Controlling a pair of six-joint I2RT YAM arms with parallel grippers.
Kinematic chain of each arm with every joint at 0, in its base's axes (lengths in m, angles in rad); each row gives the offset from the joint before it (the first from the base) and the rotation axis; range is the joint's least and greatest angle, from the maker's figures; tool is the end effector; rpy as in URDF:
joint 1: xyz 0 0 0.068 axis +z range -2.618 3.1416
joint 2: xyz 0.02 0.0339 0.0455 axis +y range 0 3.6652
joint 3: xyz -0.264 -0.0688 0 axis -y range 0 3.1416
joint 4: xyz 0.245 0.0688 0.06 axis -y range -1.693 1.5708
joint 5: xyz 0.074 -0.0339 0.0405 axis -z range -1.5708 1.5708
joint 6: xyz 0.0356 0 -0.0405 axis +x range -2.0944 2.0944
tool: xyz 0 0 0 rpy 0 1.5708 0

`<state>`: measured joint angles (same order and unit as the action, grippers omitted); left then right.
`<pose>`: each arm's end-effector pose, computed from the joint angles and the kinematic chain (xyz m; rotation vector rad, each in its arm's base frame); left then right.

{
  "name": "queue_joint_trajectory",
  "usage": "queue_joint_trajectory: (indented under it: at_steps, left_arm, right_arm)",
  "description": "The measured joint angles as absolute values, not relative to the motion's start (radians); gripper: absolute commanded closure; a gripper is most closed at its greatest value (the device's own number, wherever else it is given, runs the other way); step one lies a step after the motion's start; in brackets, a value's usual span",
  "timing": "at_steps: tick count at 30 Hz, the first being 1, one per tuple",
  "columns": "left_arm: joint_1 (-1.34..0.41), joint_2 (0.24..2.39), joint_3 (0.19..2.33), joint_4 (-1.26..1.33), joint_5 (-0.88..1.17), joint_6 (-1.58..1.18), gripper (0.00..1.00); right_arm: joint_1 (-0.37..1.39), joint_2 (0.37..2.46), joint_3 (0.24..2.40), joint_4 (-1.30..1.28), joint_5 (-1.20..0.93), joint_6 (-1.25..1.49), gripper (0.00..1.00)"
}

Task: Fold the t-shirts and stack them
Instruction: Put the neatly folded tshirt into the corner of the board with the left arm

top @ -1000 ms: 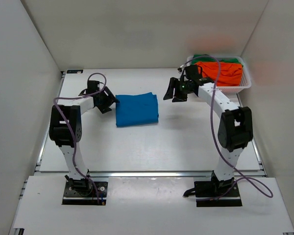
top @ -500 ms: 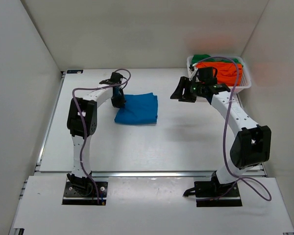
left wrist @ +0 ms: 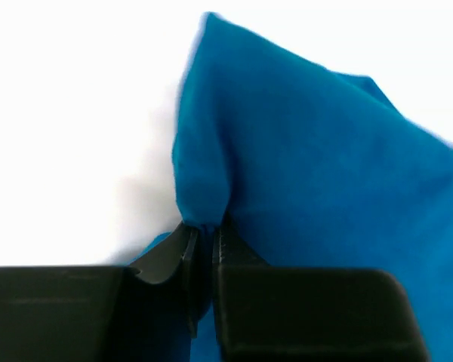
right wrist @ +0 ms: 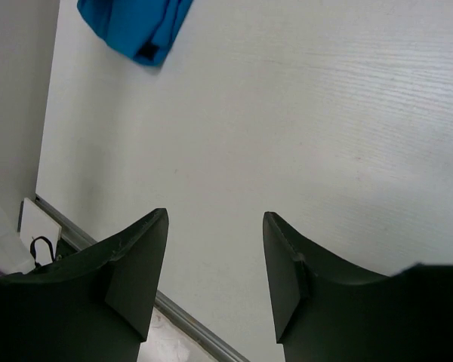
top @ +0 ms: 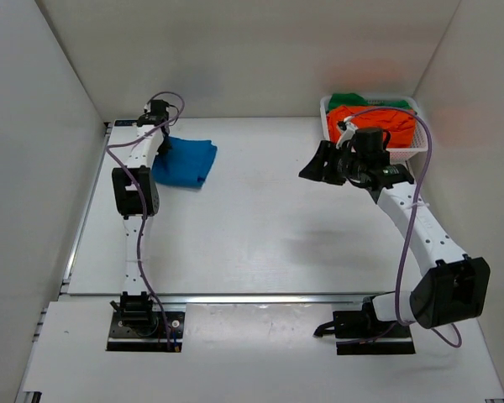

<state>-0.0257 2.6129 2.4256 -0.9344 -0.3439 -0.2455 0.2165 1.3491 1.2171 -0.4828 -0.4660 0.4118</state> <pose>0.5466 -0.0020 0.1631 -0.3920 2.6016 0.3712 0.2887 0.0799 0.3372 -0.0553 2.2407 0.8582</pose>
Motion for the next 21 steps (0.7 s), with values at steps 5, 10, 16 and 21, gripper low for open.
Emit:
queue_joint_trajectory:
  at_steps: [5, 10, 16, 21]
  left_arm:
    - [0.020, 2.653, 2.475, -0.882, -0.401, -0.183, 1.00]
    - [0.067, 2.706, 2.541, -0.805, -0.418, -0.146, 1.00]
    - [0.115, 2.720, 2.540, -0.676, -0.447, -0.107, 1.00]
    - [0.142, 2.735, 2.544, -0.601, -0.440, -0.101, 0.83]
  right_arm:
    - [0.241, 1.314, 1.137, -0.429, -0.477, 0.422, 0.49]
    - [0.270, 1.339, 1.124, -0.402, -0.479, 0.429, 0.49]
    - [0.275, 1.381, 1.124, -0.365, -0.480, 0.448, 0.49]
    - [0.293, 1.436, 1.139, -0.358, -0.474, 0.453, 0.49]
